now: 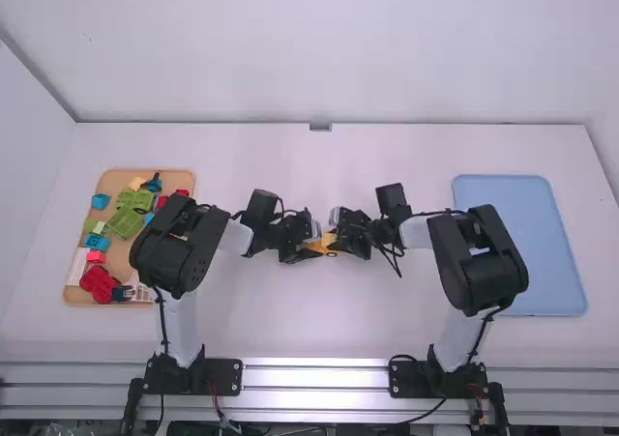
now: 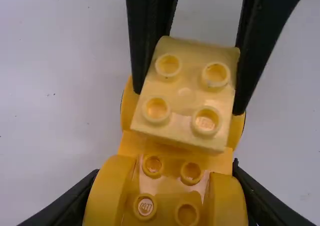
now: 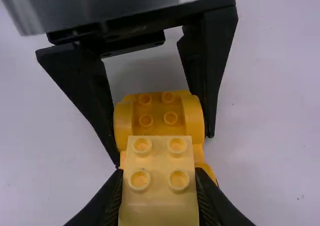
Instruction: Assemble lego blocks to make yellow taxi
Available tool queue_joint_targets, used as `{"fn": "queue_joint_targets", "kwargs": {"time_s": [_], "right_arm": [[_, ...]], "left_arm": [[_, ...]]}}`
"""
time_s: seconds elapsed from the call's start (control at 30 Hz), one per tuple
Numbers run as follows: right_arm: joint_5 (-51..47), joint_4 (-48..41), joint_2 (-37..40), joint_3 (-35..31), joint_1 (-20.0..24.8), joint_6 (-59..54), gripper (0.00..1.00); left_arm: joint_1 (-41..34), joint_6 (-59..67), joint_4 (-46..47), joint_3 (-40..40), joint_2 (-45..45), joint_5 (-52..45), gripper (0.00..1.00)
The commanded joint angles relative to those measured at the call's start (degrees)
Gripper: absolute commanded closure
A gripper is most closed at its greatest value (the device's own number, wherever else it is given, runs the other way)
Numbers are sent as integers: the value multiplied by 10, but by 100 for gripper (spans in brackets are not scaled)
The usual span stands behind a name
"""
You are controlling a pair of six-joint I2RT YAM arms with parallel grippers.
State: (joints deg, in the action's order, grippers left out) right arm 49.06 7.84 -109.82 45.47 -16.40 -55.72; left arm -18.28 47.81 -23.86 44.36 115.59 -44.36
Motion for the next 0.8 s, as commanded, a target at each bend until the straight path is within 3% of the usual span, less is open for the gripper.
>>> {"fn": "queue_joint_targets", "kwargs": {"time_s": [0.0, 0.17, 0.57, 0.77], "right_arm": [[-18, -3, -11, -5, 2, 4, 83], [-15, -7, -11, -5, 7, 2, 80], [-28, -7, -11, -5, 7, 2, 57], [-26, -7, -11, -5, 8, 2, 56]], "left_arm": [[-4, -9, 25, -19, 29, 48, 60], [-4, -9, 25, -19, 29, 48, 61], [-4, -9, 25, -19, 29, 48, 60], [-4, -9, 25, -19, 29, 48, 60]]}}
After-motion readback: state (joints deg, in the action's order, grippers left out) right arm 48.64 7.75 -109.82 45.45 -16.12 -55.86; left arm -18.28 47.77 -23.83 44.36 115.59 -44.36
